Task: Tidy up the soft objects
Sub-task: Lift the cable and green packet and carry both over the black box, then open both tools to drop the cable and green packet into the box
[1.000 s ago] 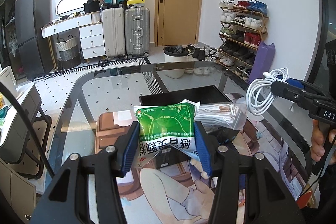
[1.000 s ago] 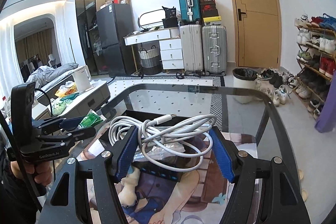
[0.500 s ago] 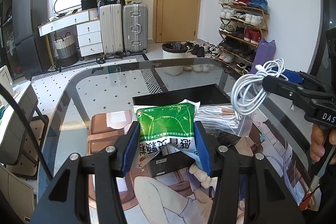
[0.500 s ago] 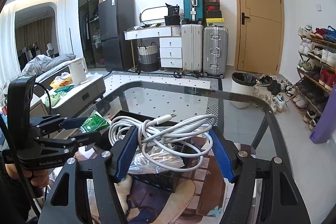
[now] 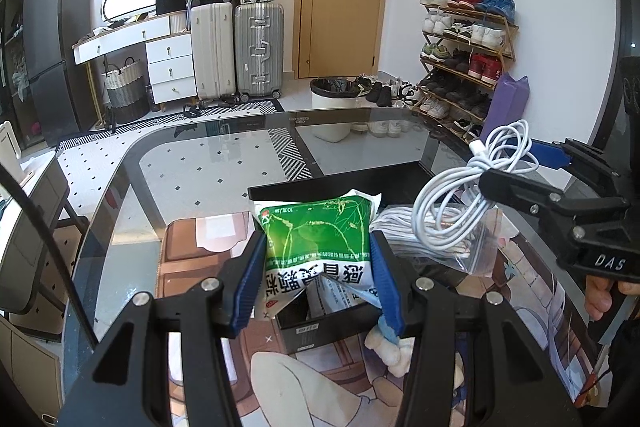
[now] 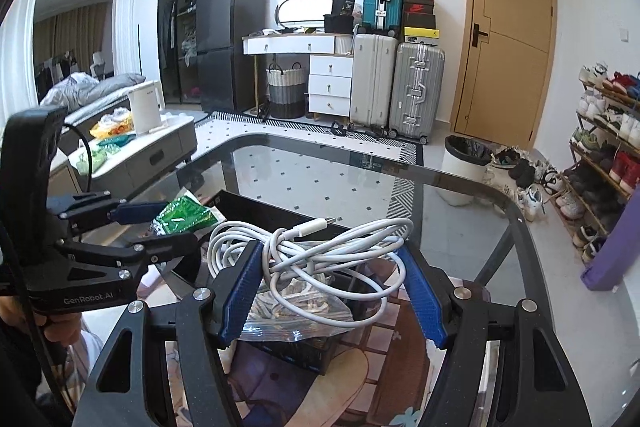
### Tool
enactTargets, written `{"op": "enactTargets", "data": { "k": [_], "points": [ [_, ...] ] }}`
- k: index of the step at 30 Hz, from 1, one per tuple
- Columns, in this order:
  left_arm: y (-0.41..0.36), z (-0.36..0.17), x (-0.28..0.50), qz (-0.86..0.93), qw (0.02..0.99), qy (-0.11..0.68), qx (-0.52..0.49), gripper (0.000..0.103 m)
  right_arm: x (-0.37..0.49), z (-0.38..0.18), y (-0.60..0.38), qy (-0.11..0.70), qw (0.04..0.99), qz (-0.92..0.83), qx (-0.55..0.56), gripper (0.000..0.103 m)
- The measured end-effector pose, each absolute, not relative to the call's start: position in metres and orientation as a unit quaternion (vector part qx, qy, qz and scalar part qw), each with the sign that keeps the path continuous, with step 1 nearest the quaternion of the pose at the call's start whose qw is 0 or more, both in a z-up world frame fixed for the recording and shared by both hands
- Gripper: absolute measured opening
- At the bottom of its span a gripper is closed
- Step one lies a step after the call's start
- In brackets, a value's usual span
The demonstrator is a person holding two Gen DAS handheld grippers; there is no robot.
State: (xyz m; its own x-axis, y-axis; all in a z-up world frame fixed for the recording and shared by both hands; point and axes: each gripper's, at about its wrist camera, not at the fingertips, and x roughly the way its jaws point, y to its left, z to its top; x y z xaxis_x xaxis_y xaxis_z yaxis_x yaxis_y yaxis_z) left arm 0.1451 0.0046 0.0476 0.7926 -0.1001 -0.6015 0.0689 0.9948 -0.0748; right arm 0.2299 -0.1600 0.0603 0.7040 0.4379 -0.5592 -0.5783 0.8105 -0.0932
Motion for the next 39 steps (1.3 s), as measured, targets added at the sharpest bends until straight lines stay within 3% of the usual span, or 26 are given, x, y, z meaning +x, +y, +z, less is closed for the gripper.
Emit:
{"op": "enactTargets", "data": {
  "k": [35,39],
  "points": [
    [-0.004,0.033,0.165,-0.055,0.94,0.336,-0.015,0.05,0.268,0.026,-0.118,0.292,0.886,0.308,-0.184,0.069],
    [-0.007,0.032,0.166,-0.06,0.938,0.34,-0.007,0.051,0.273,0.029,-0.123,0.296,0.887,0.307,-0.178,0.077]
  ]
}}
